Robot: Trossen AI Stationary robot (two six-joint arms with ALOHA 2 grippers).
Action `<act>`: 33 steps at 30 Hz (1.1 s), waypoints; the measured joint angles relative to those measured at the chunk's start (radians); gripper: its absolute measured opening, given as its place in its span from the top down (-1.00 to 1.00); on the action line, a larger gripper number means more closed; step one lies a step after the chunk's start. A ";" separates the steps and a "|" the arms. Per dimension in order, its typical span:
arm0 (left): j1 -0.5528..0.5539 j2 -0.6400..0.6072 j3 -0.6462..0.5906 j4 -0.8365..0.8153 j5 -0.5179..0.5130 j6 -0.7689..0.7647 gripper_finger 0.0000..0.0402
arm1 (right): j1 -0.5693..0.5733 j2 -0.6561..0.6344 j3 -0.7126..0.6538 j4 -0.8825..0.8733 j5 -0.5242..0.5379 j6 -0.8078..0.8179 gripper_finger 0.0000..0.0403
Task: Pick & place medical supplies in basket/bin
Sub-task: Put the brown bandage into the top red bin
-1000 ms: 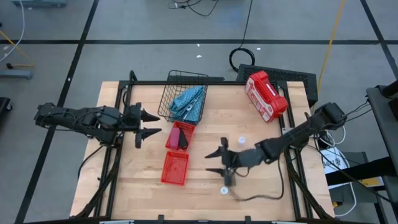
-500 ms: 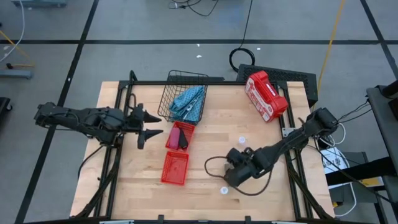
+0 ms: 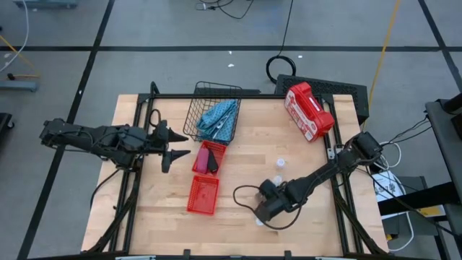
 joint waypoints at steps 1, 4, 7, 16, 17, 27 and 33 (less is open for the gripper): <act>0.000 0.000 0.000 0.000 0.000 -0.001 -0.20 | 0.000 0.000 -0.002 0.012 0.000 -0.007 -0.32; 0.000 0.000 0.000 0.003 0.000 -0.001 -0.20 | -0.001 0.000 -0.016 0.037 0.005 -0.036 -0.32; 0.001 0.000 0.000 0.005 0.000 -0.002 -0.20 | -0.005 0.000 -0.040 0.076 0.026 -0.083 -0.32; 0.001 0.000 0.000 0.006 0.000 -0.004 -0.20 | -0.003 -0.004 -0.118 0.199 -0.071 -0.154 -0.32; 0.001 0.000 0.000 0.006 0.000 -0.006 -0.20 | -0.001 -0.005 -0.121 0.200 -0.068 -0.177 -0.32; 0.001 0.000 0.000 0.041 0.001 -0.067 -0.20 | 0.004 -0.003 -0.125 0.201 -0.069 -0.285 -0.02; 0.001 0.000 0.000 0.079 0.001 -0.074 -0.20 | -0.003 -0.027 -0.127 0.182 -0.074 -0.304 0.31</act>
